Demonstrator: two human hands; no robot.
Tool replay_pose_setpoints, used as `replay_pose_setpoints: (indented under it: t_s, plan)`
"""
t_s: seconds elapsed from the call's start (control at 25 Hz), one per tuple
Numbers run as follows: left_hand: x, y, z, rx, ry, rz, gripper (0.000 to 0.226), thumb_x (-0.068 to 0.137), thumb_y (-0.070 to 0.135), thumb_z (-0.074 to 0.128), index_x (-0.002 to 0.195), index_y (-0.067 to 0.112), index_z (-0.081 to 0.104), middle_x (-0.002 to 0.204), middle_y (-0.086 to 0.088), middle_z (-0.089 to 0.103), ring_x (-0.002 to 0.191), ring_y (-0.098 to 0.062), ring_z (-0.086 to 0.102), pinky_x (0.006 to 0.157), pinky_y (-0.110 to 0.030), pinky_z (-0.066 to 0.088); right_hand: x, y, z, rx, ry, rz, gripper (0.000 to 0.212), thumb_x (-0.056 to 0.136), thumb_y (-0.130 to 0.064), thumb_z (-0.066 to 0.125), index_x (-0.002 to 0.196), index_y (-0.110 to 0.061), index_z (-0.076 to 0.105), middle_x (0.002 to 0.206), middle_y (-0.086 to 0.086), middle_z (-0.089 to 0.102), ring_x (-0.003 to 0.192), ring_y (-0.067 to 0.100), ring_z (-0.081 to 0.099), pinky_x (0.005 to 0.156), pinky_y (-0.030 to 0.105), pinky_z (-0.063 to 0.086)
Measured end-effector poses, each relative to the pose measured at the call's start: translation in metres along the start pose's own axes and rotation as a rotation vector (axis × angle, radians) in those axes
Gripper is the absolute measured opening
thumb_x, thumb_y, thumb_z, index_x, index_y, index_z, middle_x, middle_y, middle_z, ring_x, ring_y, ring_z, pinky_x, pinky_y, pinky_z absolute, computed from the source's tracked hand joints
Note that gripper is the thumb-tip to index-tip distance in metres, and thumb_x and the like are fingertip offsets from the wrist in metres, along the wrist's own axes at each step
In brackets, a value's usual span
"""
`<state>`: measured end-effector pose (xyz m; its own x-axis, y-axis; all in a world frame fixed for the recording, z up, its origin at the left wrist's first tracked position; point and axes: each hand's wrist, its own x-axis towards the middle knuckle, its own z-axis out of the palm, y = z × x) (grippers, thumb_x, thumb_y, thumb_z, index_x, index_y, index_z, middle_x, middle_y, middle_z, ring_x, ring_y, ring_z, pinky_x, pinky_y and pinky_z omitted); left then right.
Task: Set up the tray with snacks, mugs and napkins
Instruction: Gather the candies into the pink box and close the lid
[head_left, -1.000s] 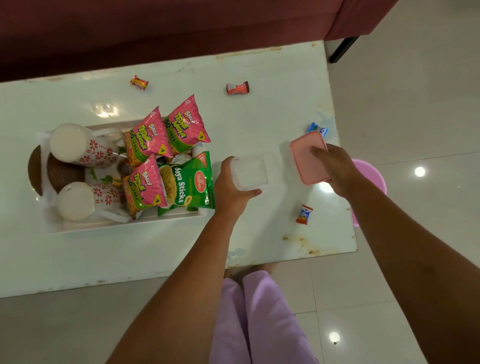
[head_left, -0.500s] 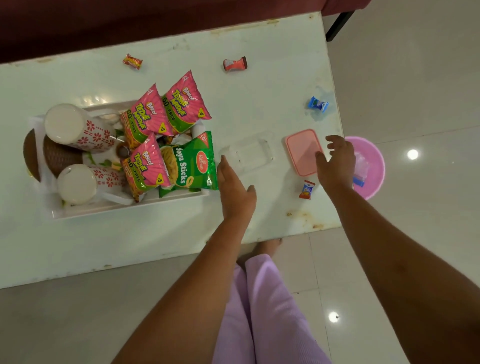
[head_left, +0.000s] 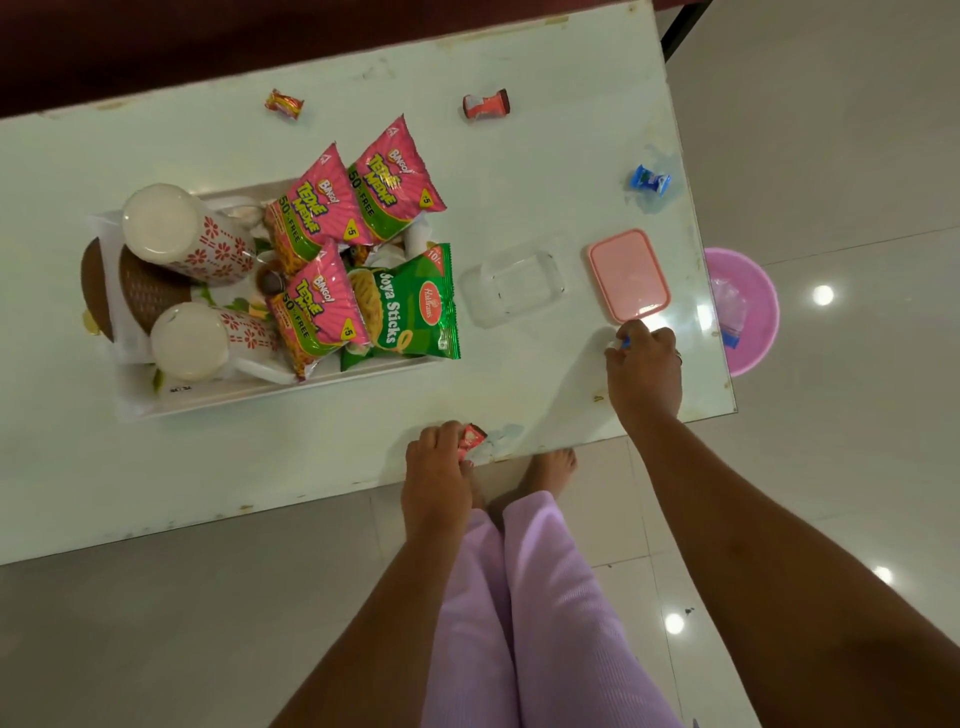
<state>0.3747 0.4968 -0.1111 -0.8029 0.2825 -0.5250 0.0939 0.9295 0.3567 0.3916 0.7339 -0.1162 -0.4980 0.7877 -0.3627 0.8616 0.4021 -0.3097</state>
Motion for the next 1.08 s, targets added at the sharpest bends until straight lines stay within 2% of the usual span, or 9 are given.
replay_pose_setpoints:
  t_s: [0.24, 0.32, 0.44, 0.48, 0.6, 0.72, 0.84, 1.0, 1.08]
  plan:
    - [0.028, 0.012, -0.023, -0.008, -0.027, 0.097, 0.023, 0.09, 0.02, 0.058, 0.111, 0.011, 0.058, 0.11, -0.009, 0.064, 0.106, -0.023, 0.054, 0.083, -0.03, 0.046, 0.009, -0.014, -0.01, 0.069, -0.054, -0.034, 0.013, 0.081, 0.004, 0.051, 0.086, -0.002, 0.061, 0.096, 0.016, 0.06, 0.078, 0.028, 0.058, 0.069, 0.032, 0.049]
    - [0.035, 0.037, -0.042, -0.197, 0.059, 0.179, 0.018, 0.088, 0.019, 0.061, 0.102, 0.009, 0.062, 0.099, -0.01, 0.068, 0.095, -0.025, 0.06, 0.077, -0.032, 0.048, 0.01, -0.029, -0.015, 0.22, -0.013, -0.11, 0.007, 0.082, 0.002, 0.056, 0.084, -0.004, 0.059, 0.089, 0.013, 0.064, 0.079, 0.026, 0.061, 0.069, 0.028, 0.051]
    - [0.054, 0.082, -0.076, -0.44, 0.245, 0.314, 0.017, 0.086, 0.02, 0.064, 0.1, 0.011, 0.062, 0.092, -0.008, 0.071, 0.083, -0.023, 0.065, 0.067, -0.034, 0.053, 0.015, -0.059, -0.023, 0.351, 0.099, -0.333, 0.002, 0.086, -0.005, 0.06, 0.086, -0.006, 0.058, 0.082, 0.005, 0.063, 0.076, 0.021, 0.059, 0.063, 0.011, 0.044]
    - [0.065, 0.093, -0.085, -0.464, 0.286, 0.327, 0.018, 0.085, 0.019, 0.065, 0.1, 0.01, 0.061, 0.092, -0.008, 0.072, 0.082, -0.022, 0.066, 0.065, -0.034, 0.053, 0.019, -0.068, -0.024, 0.348, 0.105, -0.377, 0.002, 0.087, -0.007, 0.061, 0.088, -0.006, 0.059, 0.082, 0.005, 0.063, 0.076, 0.02, 0.06, 0.066, 0.014, 0.047]
    - [0.102, 0.112, -0.1, -0.327, 0.263, 0.331, 0.016, 0.085, 0.019, 0.065, 0.097, 0.009, 0.061, 0.091, -0.01, 0.072, 0.085, -0.026, 0.065, 0.069, -0.041, 0.052, 0.032, -0.085, -0.024, 0.195, -0.018, -0.421, 0.009, 0.09, -0.009, 0.059, 0.099, -0.008, 0.059, 0.091, 0.011, 0.068, 0.081, 0.027, 0.063, 0.075, 0.036, 0.055]
    - [0.129, 0.12, -0.095, -0.053, 0.158, 0.346, 0.016, 0.088, 0.021, 0.06, 0.101, 0.011, 0.062, 0.095, -0.011, 0.07, 0.093, -0.027, 0.06, 0.069, -0.04, 0.048, 0.044, -0.091, -0.021, 0.056, -0.099, -0.439, 0.015, 0.092, -0.009, 0.055, 0.106, -0.011, 0.058, 0.097, 0.014, 0.067, 0.085, 0.029, 0.063, 0.077, 0.036, 0.054]
    - [0.138, 0.121, -0.083, 0.092, 0.171, 0.37, 0.018, 0.087, 0.021, 0.062, 0.104, 0.014, 0.063, 0.094, -0.013, 0.068, 0.096, -0.028, 0.055, 0.063, -0.037, 0.041, 0.054, -0.092, -0.019, 0.02, -0.116, -0.424, 0.026, 0.093, -0.009, 0.053, 0.118, -0.015, 0.058, 0.111, 0.014, 0.065, 0.097, 0.027, 0.062, 0.083, 0.031, 0.049]
    - [0.144, 0.123, -0.074, -0.001, 0.202, 0.352, 0.016, 0.088, 0.024, 0.06, 0.102, 0.017, 0.063, 0.096, -0.007, 0.07, 0.093, -0.025, 0.057, 0.062, -0.033, 0.04, 0.071, -0.086, -0.033, 0.217, 0.094, -0.381, 0.023, 0.093, -0.006, 0.047, 0.109, -0.008, 0.063, 0.103, 0.012, 0.07, 0.092, 0.026, 0.064, 0.079, 0.026, 0.045]
    - [0.152, 0.131, -0.075, -0.061, 0.193, 0.336, 0.011, 0.089, 0.024, 0.058, 0.097, 0.018, 0.064, 0.093, -0.006, 0.071, 0.09, -0.025, 0.059, 0.063, -0.037, 0.045, 0.097, -0.078, -0.04, 0.251, 0.166, -0.283, 0.025, 0.09, -0.002, 0.047, 0.11, -0.008, 0.062, 0.11, 0.011, 0.067, 0.103, 0.027, 0.06, 0.084, 0.025, 0.04]
